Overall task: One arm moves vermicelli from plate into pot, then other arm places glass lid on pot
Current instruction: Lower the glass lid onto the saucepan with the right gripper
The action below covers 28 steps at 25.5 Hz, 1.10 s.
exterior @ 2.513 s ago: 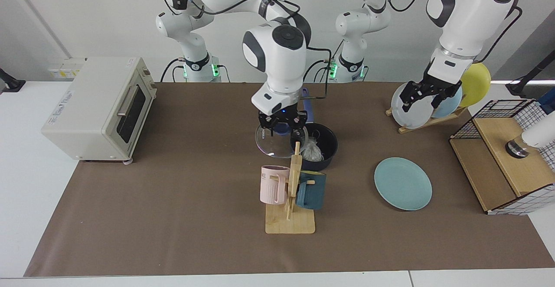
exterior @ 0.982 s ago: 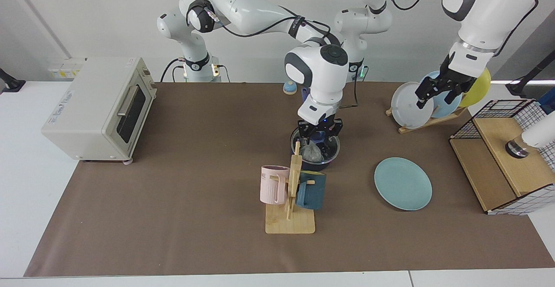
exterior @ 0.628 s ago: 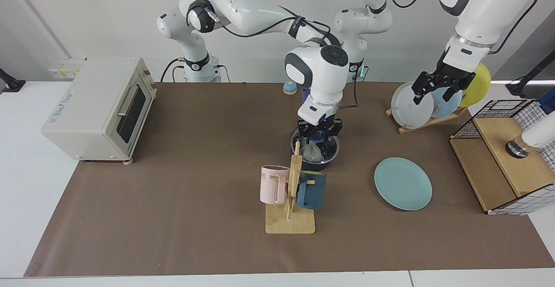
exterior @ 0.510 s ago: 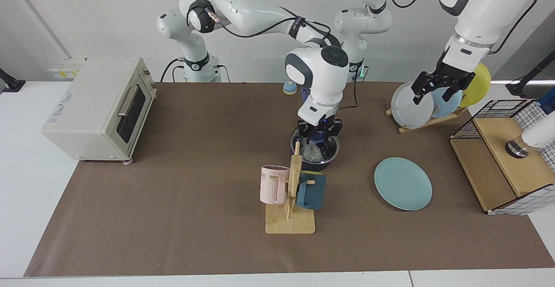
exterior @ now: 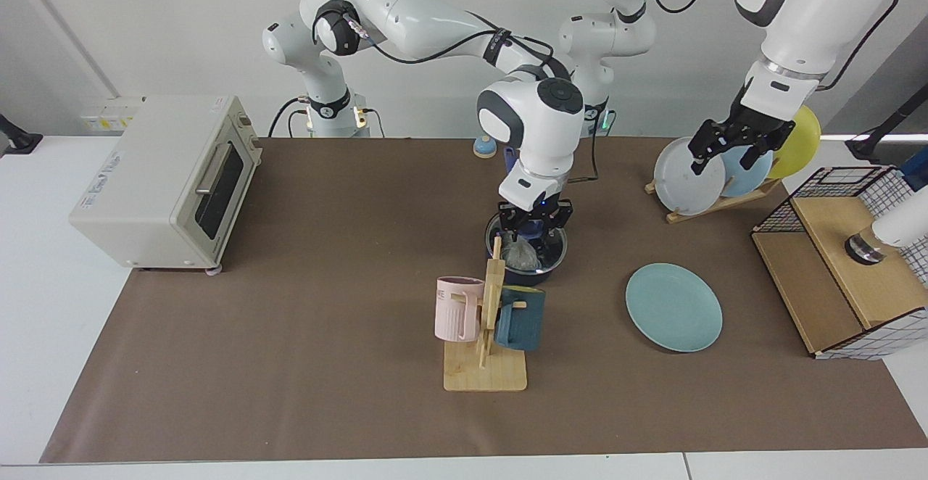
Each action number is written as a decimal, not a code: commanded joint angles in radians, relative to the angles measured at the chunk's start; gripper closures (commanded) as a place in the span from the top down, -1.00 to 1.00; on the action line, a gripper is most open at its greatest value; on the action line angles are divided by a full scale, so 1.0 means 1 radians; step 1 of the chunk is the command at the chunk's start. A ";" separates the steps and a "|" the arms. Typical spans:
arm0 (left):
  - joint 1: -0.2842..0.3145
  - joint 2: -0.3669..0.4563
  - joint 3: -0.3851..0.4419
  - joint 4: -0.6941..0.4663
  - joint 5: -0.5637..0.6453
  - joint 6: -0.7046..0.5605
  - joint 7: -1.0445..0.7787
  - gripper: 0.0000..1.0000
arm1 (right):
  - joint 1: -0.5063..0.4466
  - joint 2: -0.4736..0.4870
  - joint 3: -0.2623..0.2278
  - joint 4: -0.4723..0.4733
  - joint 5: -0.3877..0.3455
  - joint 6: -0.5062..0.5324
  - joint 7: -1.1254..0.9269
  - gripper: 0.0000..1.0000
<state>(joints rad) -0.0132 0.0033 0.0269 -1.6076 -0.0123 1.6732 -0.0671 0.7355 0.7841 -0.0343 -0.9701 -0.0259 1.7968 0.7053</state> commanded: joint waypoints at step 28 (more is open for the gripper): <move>-0.014 -0.011 0.013 0.002 -0.005 -0.020 0.012 1.00 | 0.008 -0.019 0.005 -0.019 0.008 -0.043 0.008 -1.00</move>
<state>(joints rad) -0.0134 0.0031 0.0269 -1.6076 -0.0123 1.6731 -0.0670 0.7447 0.7838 -0.0325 -0.9734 -0.0246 1.7667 0.7053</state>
